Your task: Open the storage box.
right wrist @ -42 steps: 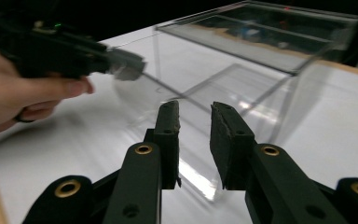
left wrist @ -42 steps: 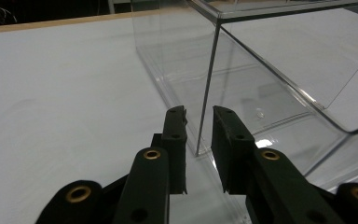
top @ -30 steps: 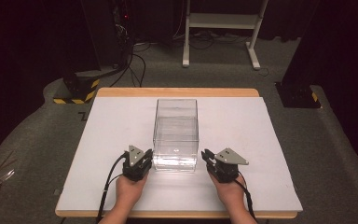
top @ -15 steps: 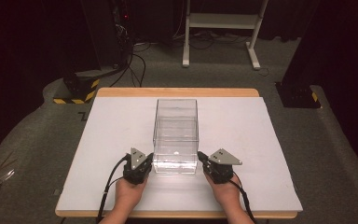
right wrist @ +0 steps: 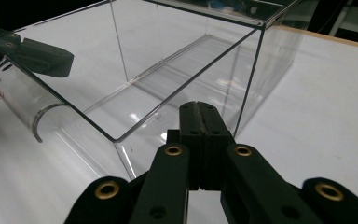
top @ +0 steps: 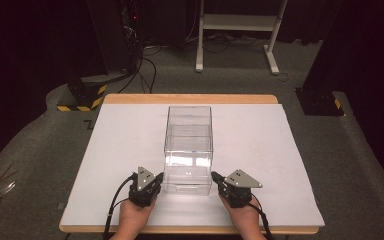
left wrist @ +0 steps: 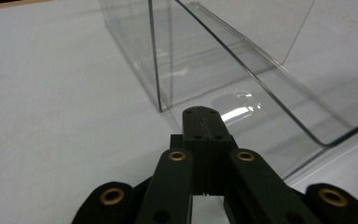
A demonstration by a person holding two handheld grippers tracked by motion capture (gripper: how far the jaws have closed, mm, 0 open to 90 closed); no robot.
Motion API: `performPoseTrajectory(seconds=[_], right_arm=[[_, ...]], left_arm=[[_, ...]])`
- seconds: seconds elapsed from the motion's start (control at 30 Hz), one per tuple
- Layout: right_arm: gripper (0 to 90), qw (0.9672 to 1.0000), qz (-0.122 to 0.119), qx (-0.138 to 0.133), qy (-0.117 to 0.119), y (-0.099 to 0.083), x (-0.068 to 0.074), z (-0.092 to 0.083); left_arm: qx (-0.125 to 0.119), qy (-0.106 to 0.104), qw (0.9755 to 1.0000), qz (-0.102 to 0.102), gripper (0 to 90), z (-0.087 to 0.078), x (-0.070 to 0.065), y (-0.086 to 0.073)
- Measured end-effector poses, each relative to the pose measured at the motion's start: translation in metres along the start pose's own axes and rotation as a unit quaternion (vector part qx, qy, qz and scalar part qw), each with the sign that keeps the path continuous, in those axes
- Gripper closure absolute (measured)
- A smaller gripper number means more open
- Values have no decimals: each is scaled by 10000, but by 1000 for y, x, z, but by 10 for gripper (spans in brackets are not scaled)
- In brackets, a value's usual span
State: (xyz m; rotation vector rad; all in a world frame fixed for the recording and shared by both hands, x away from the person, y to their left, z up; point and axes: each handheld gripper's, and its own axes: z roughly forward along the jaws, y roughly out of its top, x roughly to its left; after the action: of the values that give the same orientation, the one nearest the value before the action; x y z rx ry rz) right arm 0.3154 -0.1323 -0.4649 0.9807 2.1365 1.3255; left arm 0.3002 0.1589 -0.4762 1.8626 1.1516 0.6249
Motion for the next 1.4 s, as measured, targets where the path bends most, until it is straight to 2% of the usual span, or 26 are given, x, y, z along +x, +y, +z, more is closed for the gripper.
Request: performPoseTrajectory(seconds=[0.23, 0.4, 0.5, 0.77, 1.1, 1.4], right_arm=[[899, 9999, -88, 19, 48, -6, 5, -10], [900, 10000, -52, -65, 39, -9, 8, -12], [899, 9999, -87, -123, 63, -13, 9, -15], [894, 9996, -105, -226, 98, -17, 10, -17], [895, 9995, -195, -219, 135, -19, 13, -23], [883, 9996, -131, -225, 143, -19, 13, -26]], left_arm=[[24, -81, 9999, 105, 900, -10, -6, -6], [-52, -114, 9999, 71, 900, -12, -7, -10], [-83, -205, 9998, -5, 900, -15, -7, -13], [-67, -352, 9993, 63, 900, -19, -7, -16], [-42, -331, 9994, 104, 900, -23, -10, -17], [-26, -284, 9995, 99, 900, -24, -13, -18]])
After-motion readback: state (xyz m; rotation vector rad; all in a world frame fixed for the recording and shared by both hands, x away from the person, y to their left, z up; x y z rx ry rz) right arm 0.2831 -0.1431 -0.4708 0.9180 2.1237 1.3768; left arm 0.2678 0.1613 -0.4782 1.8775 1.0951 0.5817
